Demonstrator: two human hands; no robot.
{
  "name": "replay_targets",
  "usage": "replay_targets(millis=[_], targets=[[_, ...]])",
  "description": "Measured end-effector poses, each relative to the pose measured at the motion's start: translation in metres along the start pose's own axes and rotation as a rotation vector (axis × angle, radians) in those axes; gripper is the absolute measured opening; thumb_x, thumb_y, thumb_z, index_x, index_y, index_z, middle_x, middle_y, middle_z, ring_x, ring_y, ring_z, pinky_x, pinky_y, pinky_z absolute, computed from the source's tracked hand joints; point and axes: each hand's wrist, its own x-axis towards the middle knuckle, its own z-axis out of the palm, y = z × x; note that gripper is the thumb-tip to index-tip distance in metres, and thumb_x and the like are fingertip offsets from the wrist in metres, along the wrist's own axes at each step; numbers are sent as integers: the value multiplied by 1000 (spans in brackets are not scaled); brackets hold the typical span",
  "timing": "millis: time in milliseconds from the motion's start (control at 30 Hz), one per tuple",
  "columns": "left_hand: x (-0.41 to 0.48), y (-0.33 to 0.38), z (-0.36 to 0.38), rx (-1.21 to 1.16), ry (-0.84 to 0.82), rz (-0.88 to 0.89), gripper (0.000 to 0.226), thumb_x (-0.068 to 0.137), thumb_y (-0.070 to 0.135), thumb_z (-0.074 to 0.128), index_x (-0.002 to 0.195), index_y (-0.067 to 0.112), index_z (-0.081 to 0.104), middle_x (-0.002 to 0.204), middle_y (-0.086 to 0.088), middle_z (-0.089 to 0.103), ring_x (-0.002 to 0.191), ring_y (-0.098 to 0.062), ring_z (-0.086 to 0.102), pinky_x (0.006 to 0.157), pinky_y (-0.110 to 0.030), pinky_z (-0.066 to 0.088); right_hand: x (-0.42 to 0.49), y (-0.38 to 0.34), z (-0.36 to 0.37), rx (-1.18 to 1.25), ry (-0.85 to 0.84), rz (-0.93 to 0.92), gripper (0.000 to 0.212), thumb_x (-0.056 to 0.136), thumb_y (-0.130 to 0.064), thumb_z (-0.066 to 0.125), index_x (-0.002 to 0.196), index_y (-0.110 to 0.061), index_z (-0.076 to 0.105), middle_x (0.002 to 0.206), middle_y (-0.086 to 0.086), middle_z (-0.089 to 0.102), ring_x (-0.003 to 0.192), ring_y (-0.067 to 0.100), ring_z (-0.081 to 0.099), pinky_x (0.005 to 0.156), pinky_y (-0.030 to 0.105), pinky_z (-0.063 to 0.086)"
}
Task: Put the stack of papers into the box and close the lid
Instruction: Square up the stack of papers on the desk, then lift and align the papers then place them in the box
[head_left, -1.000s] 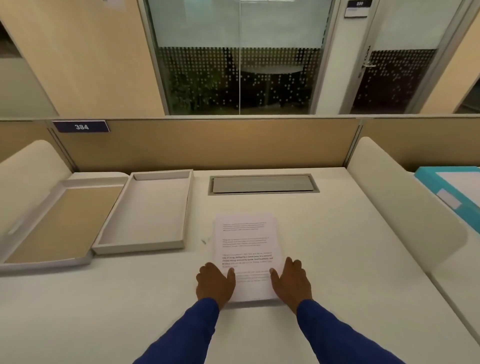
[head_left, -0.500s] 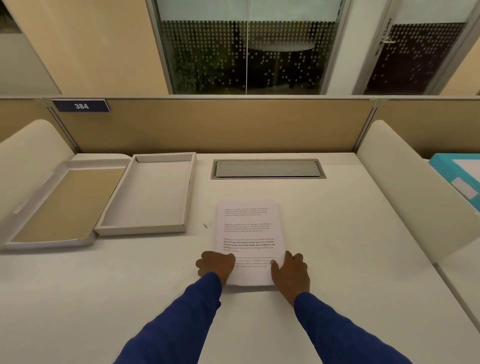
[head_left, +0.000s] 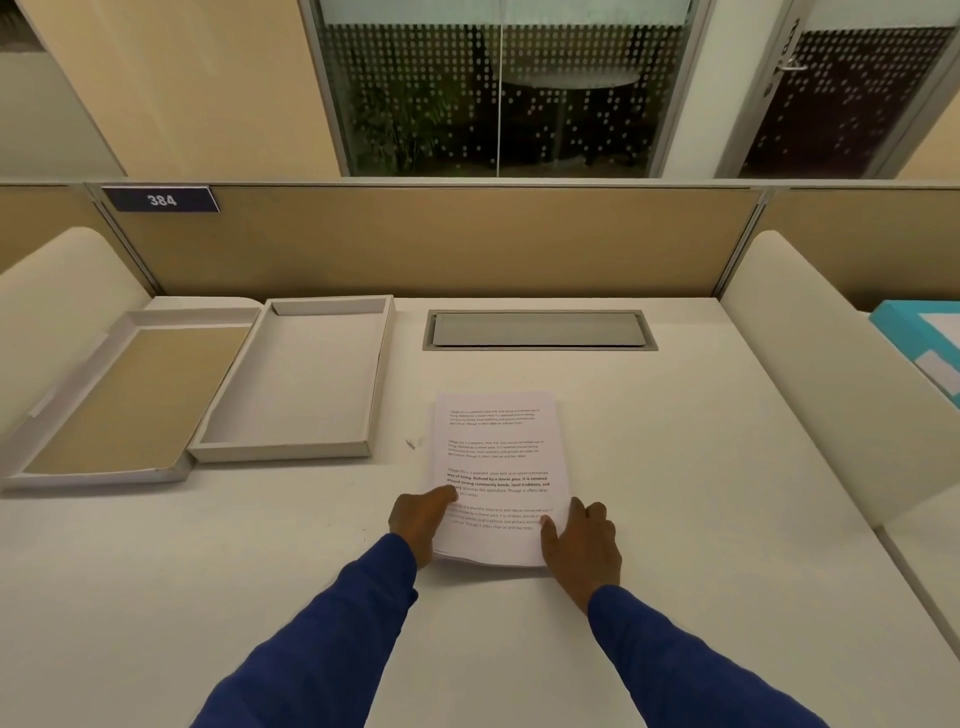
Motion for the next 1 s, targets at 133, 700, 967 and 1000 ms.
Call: replay_targets(millis=[133, 700, 967, 1000], targets=[[4, 10, -5, -36, -94, -20, 29, 91, 18, 71, 116, 3, 65, 106, -19, 75, 90, -36, 72, 64, -37, 61, -1, 0, -1, -9, -6, 0, 49, 100, -53, 43, 132, -16, 48, 124, 4, 50, 112, 21, 53, 86, 32, 53], [0, 37, 7, 267, -231, 299, 34, 97, 2, 50, 127, 19, 51, 119, -7, 68, 96, -29, 72, 73, -38, 62, 27, -8, -18, 75, -50, 94, 67, 95, -59, 50, 143, -12, 45, 134, 12, 51, 123, 30, 51, 98, 42, 49], [-26, 18, -11, 49, -283, 448, 41, 94, 1, 53, 118, 34, 58, 109, -1, 78, 90, -26, 78, 74, -42, 65, 63, -3, -51, 937, -217, 188, 72, 85, -67, 64, 132, -14, 53, 139, 12, 62, 122, 31, 64, 99, 44, 54], [-28, 16, -14, 23, -291, 448, 42, 93, 1, 53, 119, 33, 58, 109, -3, 78, 91, -27, 78, 74, -44, 65, 63, -5, -57, 1018, -301, 141, 66, 87, -63, 65, 128, -11, 58, 130, 11, 70, 113, 29, 70, 89, 41, 59]])
